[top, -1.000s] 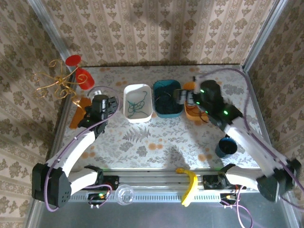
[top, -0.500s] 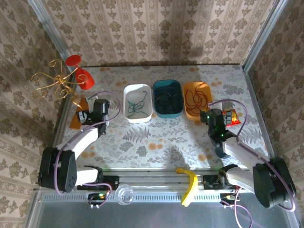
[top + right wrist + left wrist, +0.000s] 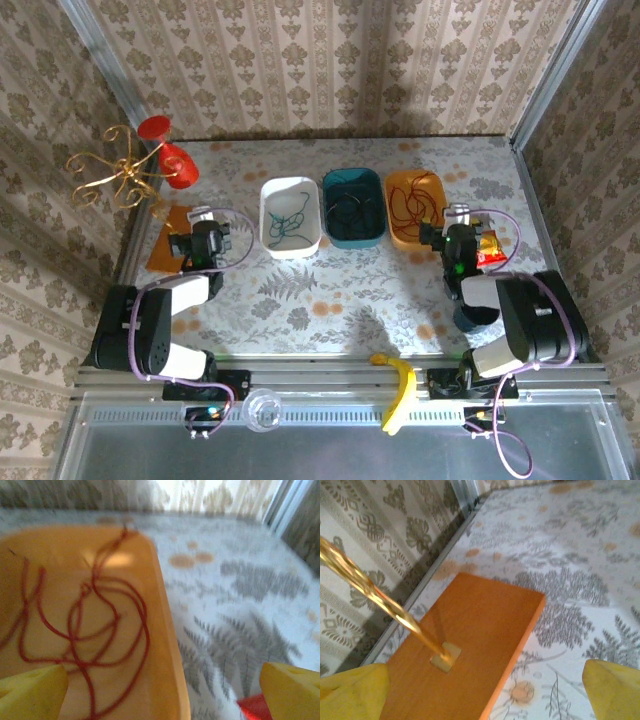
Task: Untangle the cables
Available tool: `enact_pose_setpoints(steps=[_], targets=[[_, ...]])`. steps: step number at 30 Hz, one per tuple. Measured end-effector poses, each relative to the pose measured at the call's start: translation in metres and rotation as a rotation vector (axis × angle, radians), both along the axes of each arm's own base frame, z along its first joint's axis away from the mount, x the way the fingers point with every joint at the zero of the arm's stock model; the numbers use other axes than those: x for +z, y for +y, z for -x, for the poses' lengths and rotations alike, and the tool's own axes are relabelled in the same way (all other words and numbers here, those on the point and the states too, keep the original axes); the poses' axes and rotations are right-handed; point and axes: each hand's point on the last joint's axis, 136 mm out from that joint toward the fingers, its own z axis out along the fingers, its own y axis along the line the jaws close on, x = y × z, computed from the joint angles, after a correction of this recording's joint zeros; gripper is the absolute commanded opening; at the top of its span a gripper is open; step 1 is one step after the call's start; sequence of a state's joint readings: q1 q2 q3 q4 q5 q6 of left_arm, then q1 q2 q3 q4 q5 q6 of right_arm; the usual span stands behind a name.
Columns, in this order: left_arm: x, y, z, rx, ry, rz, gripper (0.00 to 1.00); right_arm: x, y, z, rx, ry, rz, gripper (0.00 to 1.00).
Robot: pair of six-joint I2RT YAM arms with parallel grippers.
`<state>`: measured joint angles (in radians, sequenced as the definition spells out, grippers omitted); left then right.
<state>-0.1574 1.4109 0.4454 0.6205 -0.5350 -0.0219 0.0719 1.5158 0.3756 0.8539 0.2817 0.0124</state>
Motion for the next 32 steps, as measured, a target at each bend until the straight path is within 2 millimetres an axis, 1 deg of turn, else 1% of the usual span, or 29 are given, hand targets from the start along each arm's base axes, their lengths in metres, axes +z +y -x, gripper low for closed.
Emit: enact_pose_setpoints(steps=[1,3,4,6,8,10,11,19,25,32], targets=[[0.002,0.003,-0.001,-0.006,-0.020,0.012,1.00,-0.004,-0.005,0.000,-0.002,0.004,-0.028,1.00],[0.001,0.011,-0.001,-0.011,-0.056,0.031,1.00,-0.004,-0.008,-0.002,0.017,0.002,-0.051,1.00],[-0.002,0.014,-0.001,-0.017,-0.068,0.042,1.00,-0.004,-0.006,-0.003,0.038,0.004,-0.063,1.00],[-0.016,0.018,-0.001,-0.038,-0.034,0.062,1.00,-0.003,0.002,-0.006,0.084,0.004,-0.081,1.00],[-0.025,0.009,-0.008,-0.105,-0.026,0.072,1.00,-0.001,0.009,-0.008,0.119,0.000,-0.094,1.00],[-0.035,-0.003,-0.010,-0.163,-0.004,0.081,1.00,0.000,0.013,-0.009,0.143,-0.001,-0.103,1.00],[-0.036,-0.008,-0.011,-0.188,-0.001,0.086,1.00,0.000,0.014,-0.009,0.148,-0.002,-0.105,1.00],[-0.028,-0.020,-0.016,-0.257,-0.039,0.104,1.00,-0.001,0.018,-0.009,0.160,0.004,-0.104,1.00],[-0.025,-0.021,-0.018,-0.264,-0.050,0.106,1.00,-0.001,0.020,-0.009,0.164,0.004,-0.104,1.00],[-0.025,-0.022,-0.018,-0.272,-0.050,0.109,1.00,-0.001,0.015,-0.010,0.162,0.007,-0.111,1.00]])
